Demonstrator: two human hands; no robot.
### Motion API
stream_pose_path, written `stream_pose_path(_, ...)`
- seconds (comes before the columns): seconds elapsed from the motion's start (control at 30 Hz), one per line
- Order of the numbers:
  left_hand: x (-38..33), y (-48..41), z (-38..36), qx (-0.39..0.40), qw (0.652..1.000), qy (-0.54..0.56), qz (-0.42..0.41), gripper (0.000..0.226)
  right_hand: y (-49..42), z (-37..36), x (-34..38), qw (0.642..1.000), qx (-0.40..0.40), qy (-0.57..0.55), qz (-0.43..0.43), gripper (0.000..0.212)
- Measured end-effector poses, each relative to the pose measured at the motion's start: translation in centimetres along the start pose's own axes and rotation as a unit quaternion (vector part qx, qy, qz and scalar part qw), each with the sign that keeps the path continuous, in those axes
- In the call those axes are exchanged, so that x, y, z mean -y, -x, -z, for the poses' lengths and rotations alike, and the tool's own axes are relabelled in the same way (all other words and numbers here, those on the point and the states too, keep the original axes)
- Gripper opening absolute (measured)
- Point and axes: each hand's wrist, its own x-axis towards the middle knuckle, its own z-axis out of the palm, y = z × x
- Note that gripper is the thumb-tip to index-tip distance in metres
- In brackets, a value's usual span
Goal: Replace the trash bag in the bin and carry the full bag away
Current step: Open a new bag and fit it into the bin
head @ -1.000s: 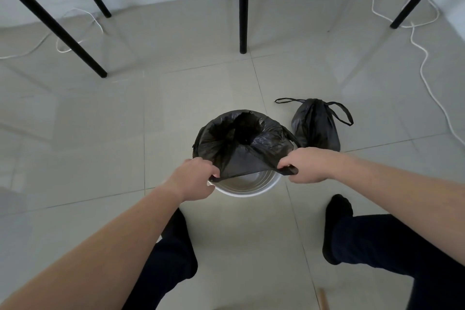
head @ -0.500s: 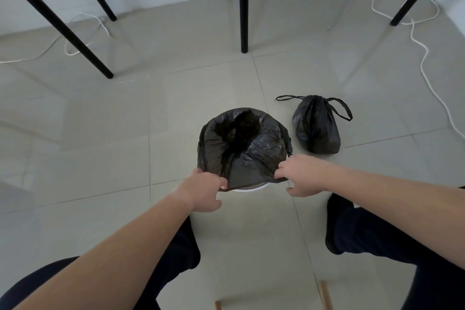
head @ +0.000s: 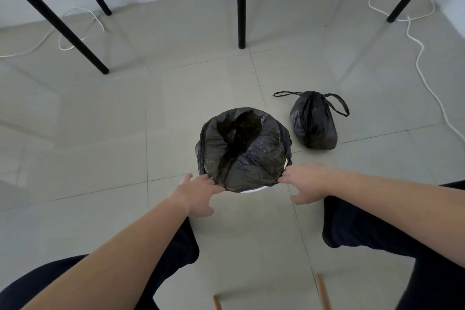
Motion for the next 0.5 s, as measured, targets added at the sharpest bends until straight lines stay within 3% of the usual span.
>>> stream_pose_path(0.27, 1.1, -1.5, -1.1, 0.033, 0.999, -0.033, 0.019, 0.082, -1.7, -2.1, -0.2, 0.992, 0.055, 0.112, -0.029, 0.082)
stream_pose_path(0.5, 2.6, -2.2, -1.7, 0.104, 0.991, 0.023, 0.084, 0.083, -2.3, -2.4, -1.5, 0.989, 0.090, 0.109, -0.039, 0.077)
